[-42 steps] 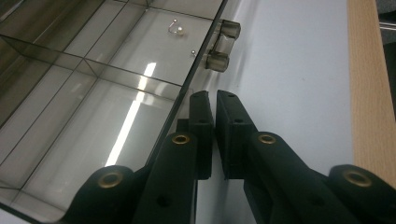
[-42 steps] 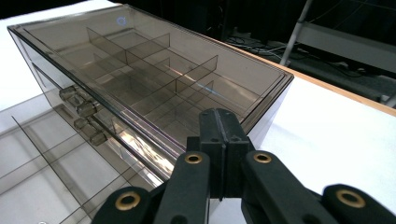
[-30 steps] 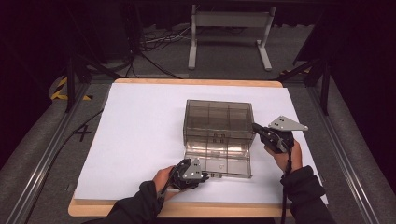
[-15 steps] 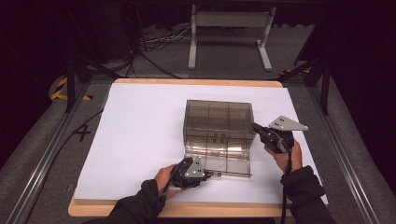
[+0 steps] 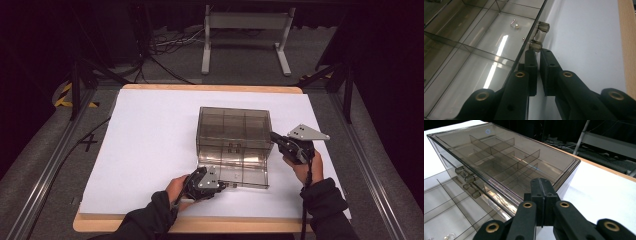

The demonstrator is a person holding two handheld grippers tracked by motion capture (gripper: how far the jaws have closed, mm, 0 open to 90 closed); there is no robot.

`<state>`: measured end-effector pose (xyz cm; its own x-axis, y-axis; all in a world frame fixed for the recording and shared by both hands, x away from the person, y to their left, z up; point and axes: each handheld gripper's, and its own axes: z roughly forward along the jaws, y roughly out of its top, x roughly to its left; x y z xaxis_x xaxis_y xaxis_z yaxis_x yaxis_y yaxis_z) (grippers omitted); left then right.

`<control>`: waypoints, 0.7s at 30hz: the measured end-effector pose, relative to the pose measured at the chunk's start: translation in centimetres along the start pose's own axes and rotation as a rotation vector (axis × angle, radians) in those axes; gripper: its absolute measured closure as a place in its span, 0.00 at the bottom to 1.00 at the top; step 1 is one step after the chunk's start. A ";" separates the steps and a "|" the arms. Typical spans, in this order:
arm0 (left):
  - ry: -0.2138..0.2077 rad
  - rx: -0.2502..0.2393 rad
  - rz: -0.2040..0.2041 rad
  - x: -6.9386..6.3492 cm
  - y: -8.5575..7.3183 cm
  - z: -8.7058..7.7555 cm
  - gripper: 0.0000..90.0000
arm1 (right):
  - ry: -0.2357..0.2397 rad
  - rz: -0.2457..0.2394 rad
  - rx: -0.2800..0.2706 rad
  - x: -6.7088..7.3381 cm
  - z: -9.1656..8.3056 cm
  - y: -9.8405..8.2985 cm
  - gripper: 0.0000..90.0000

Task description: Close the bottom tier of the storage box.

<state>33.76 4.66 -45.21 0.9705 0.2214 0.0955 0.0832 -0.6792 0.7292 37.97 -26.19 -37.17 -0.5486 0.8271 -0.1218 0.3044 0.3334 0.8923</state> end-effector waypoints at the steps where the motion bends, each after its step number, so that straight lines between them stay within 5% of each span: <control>1: 0.000 -0.001 -0.001 0.0 0.0 0.0 0.94 | 0.000 0.000 -0.001 0.0 0.0 0.0 1.00; 21: 0.018 0.008 0.013 0.8 0.3 0.3 0.94 | -0.002 -0.001 -0.001 0.0 0.0 0.0 1.00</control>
<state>34.64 4.41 -45.10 0.9673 0.2251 0.1172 0.0726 -0.6879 0.7221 37.95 -26.18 -37.19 -0.5477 0.8275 -0.1233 0.3033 0.3338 0.8925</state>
